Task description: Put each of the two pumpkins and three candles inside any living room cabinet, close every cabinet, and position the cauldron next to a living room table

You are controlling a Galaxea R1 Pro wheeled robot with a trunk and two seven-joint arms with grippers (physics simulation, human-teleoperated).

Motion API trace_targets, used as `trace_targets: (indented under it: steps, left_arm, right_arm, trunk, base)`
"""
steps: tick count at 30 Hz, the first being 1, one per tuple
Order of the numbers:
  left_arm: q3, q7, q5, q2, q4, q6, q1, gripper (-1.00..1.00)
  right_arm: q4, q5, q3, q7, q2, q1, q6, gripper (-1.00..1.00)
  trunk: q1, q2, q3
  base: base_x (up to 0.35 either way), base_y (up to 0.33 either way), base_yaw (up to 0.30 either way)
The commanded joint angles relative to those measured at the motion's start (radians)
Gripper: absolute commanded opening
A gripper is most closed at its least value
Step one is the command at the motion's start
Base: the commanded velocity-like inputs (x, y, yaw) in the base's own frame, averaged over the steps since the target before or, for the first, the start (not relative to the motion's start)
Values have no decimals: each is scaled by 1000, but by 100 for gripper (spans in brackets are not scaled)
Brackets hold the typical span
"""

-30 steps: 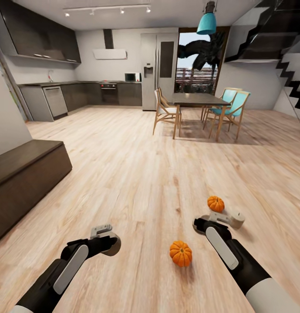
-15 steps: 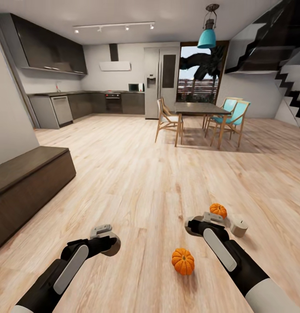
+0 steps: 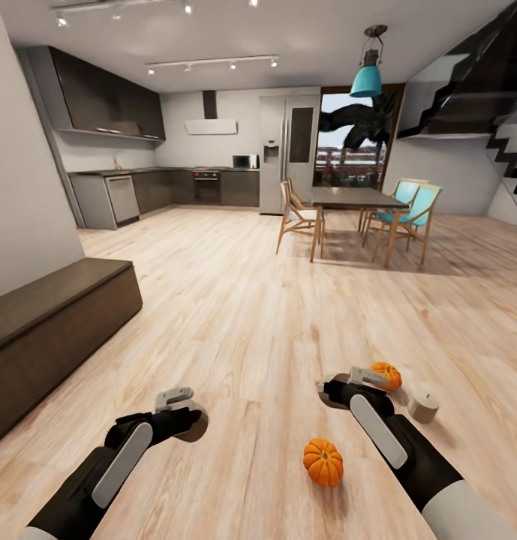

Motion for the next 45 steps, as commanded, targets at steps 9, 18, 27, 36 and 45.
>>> trace_targets:
  steps: [9,18,27,36,45]
  left_arm:
    - [-3,11,8,1,-1,1,-1,-100]
    - [-4,11,7,1,-1,1,-1,-100]
    - [-4,10,7,1,-1,1,-1,-100]
    - [-3,10,7,1,-1,1,-1,-100]
    - [-3,10,7,1,-1,1,-1,-100]
  right_arm:
    - [4,-13,3,-6,-1,-1,-4,-100]
    - [6,-13,4,-6,-1,-1,-4,-100]
    - [6,-13,4,-6,-1,-1,-4,-100]
    - [7,-13,4,-6,-1,-1,-4,-100]
    - [7,-13,4,-5,-1,-1,-4,-100]
  trunk:
    - [0,0,-1]
    - [0,0,-4]
    - [0,0,-9]
    - [0,0,-16]
    - [0,0,-22]
  base:
    - [-132,0,283]
    - [-259,0,282]
    - [-164,0,271]
    - [-7,0,267]
    - [0,0,265]
